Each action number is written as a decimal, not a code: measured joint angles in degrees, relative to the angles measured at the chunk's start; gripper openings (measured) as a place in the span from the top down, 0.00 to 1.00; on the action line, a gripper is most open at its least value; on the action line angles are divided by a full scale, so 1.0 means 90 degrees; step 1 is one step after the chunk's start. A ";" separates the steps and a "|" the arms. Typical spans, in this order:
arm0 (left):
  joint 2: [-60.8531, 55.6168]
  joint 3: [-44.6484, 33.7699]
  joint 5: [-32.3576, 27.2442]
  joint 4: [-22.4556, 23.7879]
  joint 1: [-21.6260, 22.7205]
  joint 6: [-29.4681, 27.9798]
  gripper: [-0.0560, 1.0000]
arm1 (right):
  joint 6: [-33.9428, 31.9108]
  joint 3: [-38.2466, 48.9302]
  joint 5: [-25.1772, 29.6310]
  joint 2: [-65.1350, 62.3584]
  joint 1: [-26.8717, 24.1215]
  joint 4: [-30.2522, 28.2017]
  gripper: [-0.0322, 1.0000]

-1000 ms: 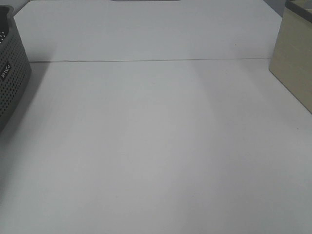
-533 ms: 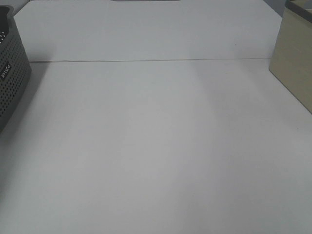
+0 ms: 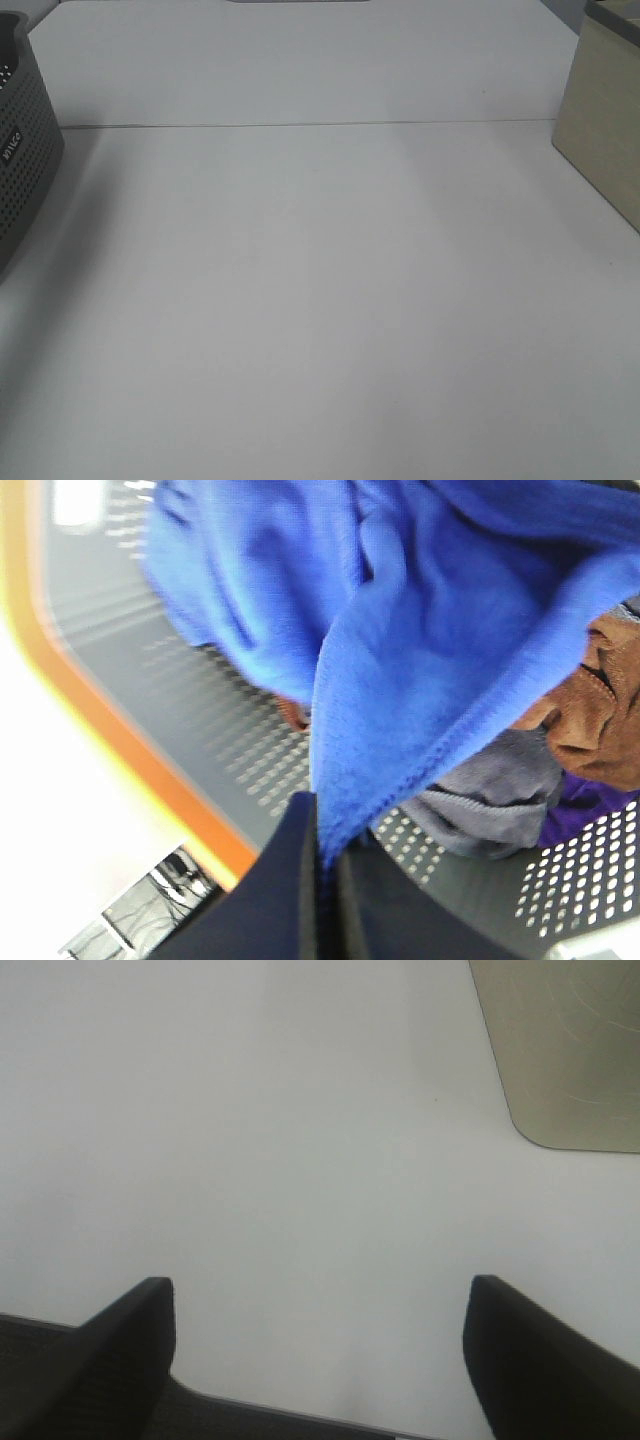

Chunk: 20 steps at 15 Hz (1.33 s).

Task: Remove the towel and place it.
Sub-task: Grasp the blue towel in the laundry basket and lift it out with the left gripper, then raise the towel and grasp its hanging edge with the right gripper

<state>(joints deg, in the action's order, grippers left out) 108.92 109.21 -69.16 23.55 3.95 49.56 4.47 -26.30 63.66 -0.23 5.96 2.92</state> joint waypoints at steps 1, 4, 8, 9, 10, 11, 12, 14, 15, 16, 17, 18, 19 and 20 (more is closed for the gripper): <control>-0.0140 0.0000 -0.0006 -0.0006 -0.0038 -0.0006 0.95 | 0.0000 0.0000 0.0000 0.0000 0.0000 0.0000 0.22; -0.0891 0.0000 -0.0013 -0.0013 -0.0261 -0.0006 0.95 | 0.0000 0.0000 0.0000 0.0000 0.0000 0.0000 0.22; -0.1662 0.0000 0.0134 0.0083 -0.0611 -0.0006 0.95 | 0.0000 0.0000 0.0000 0.0000 0.0000 0.0025 0.22; -0.1891 0.0000 0.0204 0.0134 -0.0758 -0.0006 0.95 | 0.0000 0.0000 0.0000 0.0000 0.0000 0.0057 0.22; -0.2088 0.0000 0.0274 0.0197 -0.0917 -0.0006 0.95 | 0.0000 0.0000 0.0000 0.0000 0.0000 0.0070 0.22; -0.2406 0.0006 0.0560 0.0401 -0.1229 -0.0006 0.95 | 0.0000 0.0000 -0.0006 0.0000 0.0000 0.0166 0.22; -0.2546 0.0006 0.0726 0.0528 -0.1401 -0.0006 0.95 | 0.0089 -0.0019 -0.0083 0.0013 0.0000 0.0242 0.22; -0.2744 0.0006 0.1095 0.0751 -0.1859 0.0000 0.95 | 0.0522 -0.0083 -0.0503 0.0331 0.0000 0.0509 0.22; -0.2763 0.0006 0.1190 0.0796 -0.1967 0.0000 0.95 | 0.0700 -0.0102 -0.0726 0.0458 0.0000 0.0643 0.22; -0.2820 0.0006 0.1331 0.0898 -0.2292 0.0000 0.95 | 0.1070 -0.0108 -0.1178 0.0732 0.0000 0.0993 0.22; -0.2846 0.0006 0.1432 0.1006 -0.2642 0.0000 0.95 | 0.1509 -0.0108 -0.1668 0.1114 0.0000 0.1420 0.22; -0.2852 0.0006 0.1560 0.1190 -0.3056 0.0013 0.95 | 0.2018 -0.0108 -0.2056 0.1509 0.0000 0.1954 0.23; -0.2858 0.0006 0.1674 0.1375 -0.3438 0.0064 0.95 | 0.2693 -0.0108 -0.2375 0.1954 0.0000 0.2655 0.24; -0.2858 0.0006 0.1700 0.1445 -0.3635 0.0095 0.95 | 0.3088 -0.0108 -0.2515 0.2209 0.0000 0.3037 0.24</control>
<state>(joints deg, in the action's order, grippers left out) 83.19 109.26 -53.86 36.55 -28.76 50.42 32.26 -27.27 41.02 19.65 5.96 30.25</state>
